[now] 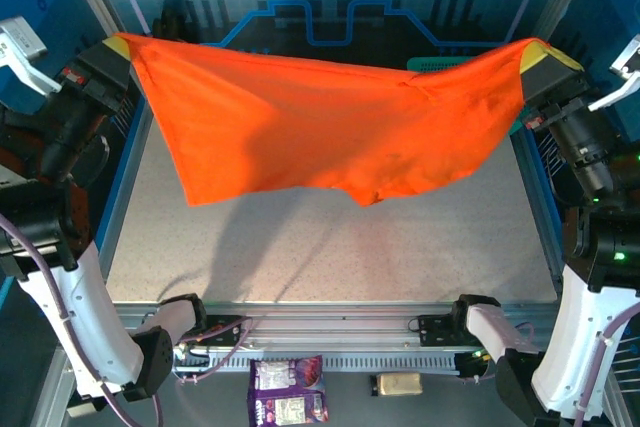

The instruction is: Fold the inside-out t-shirt

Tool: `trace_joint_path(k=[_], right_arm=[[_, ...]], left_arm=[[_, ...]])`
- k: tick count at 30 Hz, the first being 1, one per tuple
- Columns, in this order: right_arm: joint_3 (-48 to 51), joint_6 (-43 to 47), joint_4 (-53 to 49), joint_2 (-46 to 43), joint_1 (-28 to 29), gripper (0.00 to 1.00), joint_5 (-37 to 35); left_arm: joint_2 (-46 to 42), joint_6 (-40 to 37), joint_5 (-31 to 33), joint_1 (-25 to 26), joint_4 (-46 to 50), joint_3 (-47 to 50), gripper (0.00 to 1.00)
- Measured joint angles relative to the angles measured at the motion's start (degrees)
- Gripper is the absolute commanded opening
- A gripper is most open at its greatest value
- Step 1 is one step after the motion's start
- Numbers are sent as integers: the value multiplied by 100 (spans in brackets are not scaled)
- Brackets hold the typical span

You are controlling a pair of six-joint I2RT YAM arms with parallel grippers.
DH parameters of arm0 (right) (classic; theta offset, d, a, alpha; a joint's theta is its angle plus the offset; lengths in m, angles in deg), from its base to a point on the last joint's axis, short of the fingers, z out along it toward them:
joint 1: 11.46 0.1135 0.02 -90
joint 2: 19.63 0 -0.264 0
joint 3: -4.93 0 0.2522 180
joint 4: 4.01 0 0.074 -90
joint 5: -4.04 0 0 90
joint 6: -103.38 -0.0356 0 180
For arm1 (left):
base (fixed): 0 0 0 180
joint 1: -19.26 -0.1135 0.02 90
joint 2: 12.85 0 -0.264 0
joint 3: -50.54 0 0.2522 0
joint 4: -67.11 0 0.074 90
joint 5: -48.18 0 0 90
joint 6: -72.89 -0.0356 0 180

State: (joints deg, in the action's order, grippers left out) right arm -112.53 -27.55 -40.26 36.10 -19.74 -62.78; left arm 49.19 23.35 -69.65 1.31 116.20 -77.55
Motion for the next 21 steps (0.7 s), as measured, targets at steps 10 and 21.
trace_joint_path(k=[10, 21], right_arm=[[-120, 382, -151, 1714, 962, 0, -245], [896, 649, 76, 4603, 1137, 0, -647]], left_arm=[[632, 173, 31, 61, -599, 2181, 0], [3620, -42, 365, 448, -734, 2835, 0]])
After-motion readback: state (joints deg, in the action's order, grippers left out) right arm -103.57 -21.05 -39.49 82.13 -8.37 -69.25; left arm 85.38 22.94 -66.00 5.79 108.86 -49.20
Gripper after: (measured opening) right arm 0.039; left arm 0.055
